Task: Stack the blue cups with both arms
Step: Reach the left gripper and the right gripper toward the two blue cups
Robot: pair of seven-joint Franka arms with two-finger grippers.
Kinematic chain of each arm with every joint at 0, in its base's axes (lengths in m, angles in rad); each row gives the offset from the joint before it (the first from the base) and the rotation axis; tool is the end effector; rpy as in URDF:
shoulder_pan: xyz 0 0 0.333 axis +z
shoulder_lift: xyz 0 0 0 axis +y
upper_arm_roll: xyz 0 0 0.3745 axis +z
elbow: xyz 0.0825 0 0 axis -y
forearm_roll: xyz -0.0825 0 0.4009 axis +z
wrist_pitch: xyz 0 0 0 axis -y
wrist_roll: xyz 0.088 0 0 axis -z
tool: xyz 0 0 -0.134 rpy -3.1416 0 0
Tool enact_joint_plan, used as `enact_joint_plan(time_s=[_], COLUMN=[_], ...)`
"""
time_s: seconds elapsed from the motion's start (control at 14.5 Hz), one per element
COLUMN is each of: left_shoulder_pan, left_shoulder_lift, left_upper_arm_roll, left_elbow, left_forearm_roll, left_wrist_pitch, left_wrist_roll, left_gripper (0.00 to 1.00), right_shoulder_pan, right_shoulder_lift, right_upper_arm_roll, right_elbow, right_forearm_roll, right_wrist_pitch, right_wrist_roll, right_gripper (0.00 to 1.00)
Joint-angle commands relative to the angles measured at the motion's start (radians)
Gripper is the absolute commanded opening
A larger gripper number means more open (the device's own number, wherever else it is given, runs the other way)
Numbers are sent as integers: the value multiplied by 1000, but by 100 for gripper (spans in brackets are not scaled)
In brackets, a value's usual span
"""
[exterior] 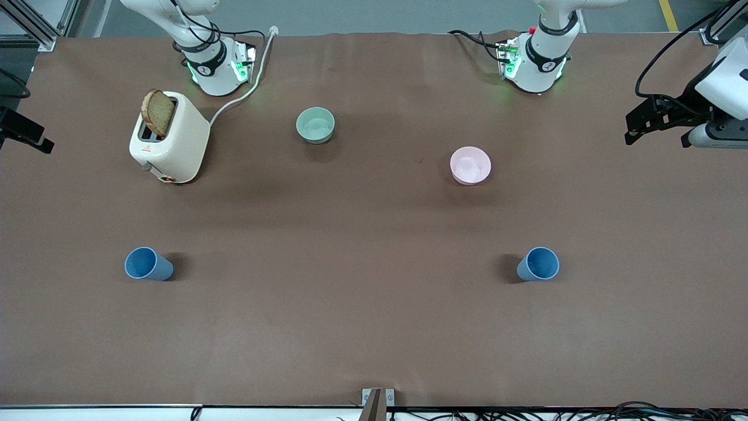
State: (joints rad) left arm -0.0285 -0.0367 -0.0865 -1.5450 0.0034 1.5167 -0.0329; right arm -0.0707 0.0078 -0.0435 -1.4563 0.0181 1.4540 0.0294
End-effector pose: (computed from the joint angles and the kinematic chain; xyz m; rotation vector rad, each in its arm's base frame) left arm 0.5491 -0.0640 0.6843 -3.1330 0.1283 -0.0137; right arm 0.5585 -0.0613 0.6967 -3.1157 0.2209 0.0146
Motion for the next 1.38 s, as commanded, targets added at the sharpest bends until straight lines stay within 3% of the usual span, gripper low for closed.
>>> enact_joint_plan(time_s=[0.0, 0.21, 0.41, 0.83, 1.03, 1.31], left_shoulder_pan=[2, 2, 4, 1, 38, 39], left_shoulder_lift=[1, 3, 87, 291, 372, 500], left_upper_arm_roll=[4, 4, 5, 5, 5, -1], left_elbow=[16, 34, 72, 24, -99, -98], left_forearm_roll=[-6, -2, -2, 36, 76, 63], left_wrist_pitch=[-18, -16, 5, 284, 521, 551], left_wrist_roll=[18, 13, 18, -8, -10, -13], left_gripper=[100, 100, 100, 100, 100, 100], right_shoulder_pan=[-4, -6, -4, 3, -15, -41], right_shoulder_lift=[-2, -2, -2, 30, 128, 259], right_upper_arm_roll=[1, 1, 1, 2, 1, 1], right_elbow=[4, 5, 5, 5, -4, -94], right_forearm_roll=[6, 6, 6, -10, -6, -3], right_wrist_pitch=[-10, -14, -14, 8, 92, 317], right_wrist_roll=[-11, -9, -9, -16, -28, -124], right_gripper=[100, 100, 100, 100, 100, 100])
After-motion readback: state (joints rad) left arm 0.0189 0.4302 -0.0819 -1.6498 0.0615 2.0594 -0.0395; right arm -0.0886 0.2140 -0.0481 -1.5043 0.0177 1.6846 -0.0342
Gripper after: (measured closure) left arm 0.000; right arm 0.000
